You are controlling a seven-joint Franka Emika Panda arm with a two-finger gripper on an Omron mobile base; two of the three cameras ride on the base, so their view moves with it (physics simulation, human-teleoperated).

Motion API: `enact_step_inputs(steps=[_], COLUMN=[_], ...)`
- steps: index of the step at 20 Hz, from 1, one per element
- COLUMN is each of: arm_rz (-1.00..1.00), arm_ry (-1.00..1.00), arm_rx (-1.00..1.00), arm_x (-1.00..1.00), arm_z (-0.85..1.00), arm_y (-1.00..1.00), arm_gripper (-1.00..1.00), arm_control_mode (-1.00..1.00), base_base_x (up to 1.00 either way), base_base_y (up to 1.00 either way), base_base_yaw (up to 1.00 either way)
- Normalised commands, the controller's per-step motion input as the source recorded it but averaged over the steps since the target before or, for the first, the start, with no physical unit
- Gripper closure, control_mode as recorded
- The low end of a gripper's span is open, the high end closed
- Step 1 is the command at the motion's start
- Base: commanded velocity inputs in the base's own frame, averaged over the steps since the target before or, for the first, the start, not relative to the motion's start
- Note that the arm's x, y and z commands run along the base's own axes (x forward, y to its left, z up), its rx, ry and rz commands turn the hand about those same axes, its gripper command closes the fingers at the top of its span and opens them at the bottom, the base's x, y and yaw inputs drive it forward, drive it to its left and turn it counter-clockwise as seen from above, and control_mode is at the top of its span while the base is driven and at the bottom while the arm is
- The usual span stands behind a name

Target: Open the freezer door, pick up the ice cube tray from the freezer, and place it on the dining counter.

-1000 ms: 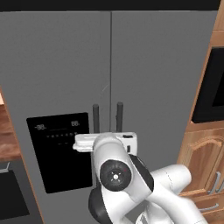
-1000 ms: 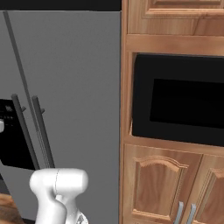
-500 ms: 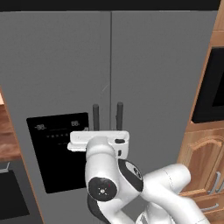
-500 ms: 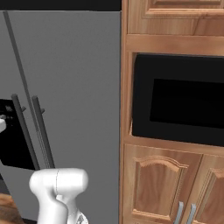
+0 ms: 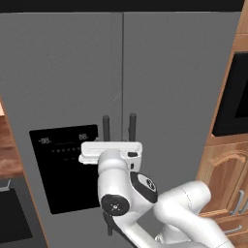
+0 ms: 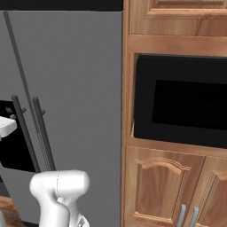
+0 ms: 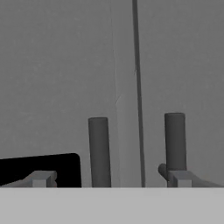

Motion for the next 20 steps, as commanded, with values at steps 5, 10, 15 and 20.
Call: enact_step_inputs(steps=[5, 10, 15, 20], arm_rz=[0.01, 0.00, 0.00, 0.00], arm_ry=[-0.05, -0.01, 0.00, 0.00], arm_rx=[0.00, 0.00, 0.00, 0.00], arm_x=[0.36, 0.32, 0.27, 0.21], arm_z=[-0.17, -0.10, -0.01, 0.00], arm_y=[0.00, 0.02, 0.10, 0.13], arm_gripper=[-1.00, -1.00, -1.00, -1.00], arm_control_mode=[-1.00, -1.00, -1.00, -1.00], base_base_x=[0.00, 0.00, 0.00, 0.00], base_base_y=[0.00, 0.00, 0.00, 0.00], base_base_yaw=[0.00, 0.00, 0.00, 0.00])
